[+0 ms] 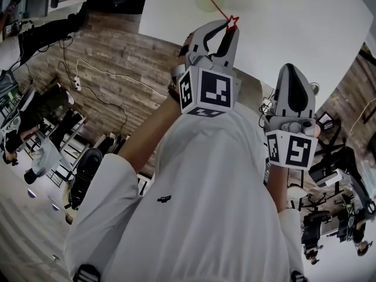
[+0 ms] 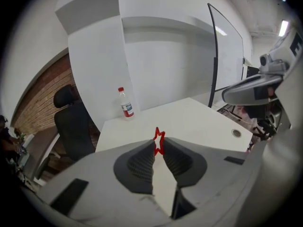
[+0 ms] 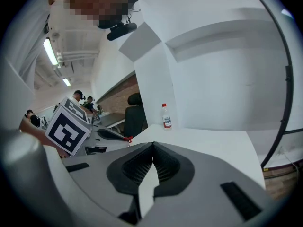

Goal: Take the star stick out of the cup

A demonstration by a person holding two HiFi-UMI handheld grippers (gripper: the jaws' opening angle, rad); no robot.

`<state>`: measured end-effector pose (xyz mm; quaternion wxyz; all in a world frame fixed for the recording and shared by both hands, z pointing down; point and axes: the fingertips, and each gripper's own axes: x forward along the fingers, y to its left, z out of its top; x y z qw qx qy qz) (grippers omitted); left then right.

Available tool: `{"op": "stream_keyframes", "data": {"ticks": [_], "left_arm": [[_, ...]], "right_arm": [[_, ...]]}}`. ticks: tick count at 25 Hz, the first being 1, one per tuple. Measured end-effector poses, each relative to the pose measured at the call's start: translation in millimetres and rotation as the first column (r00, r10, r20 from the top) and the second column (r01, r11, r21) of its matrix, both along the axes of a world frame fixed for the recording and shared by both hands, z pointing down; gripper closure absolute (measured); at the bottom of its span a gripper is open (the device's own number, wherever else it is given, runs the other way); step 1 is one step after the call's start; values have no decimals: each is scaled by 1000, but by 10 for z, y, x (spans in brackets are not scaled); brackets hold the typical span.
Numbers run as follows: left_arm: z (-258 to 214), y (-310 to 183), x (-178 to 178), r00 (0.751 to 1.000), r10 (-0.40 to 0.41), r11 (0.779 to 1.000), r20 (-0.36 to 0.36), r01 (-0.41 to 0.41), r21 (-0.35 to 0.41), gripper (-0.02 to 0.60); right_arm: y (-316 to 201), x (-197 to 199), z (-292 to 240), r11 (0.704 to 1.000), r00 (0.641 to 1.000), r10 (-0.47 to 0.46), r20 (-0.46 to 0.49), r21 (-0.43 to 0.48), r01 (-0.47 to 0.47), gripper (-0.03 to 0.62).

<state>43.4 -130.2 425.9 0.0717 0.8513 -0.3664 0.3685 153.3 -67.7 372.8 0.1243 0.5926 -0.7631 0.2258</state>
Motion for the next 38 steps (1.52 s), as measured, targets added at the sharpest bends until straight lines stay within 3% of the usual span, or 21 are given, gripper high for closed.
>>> {"op": "stream_keyframes", "data": {"ticks": [9,16,38], "left_arm": [[-156,-216,-232,990,-133,989,-54,136,56,535],[-293,-344,-438,959,-243,966,-147,253,51,557],[-797,-218,-689,918,-296,945,-263,322,63,557]], "right_arm": [[-60,-36,-37,1000,1000,-10,-4,10,10,591],[-93,-97,-78,1000,1000,-14,-4,19,14,591],[-239,-231,-413,994,1000,-21,-8,103,22,591]]}}
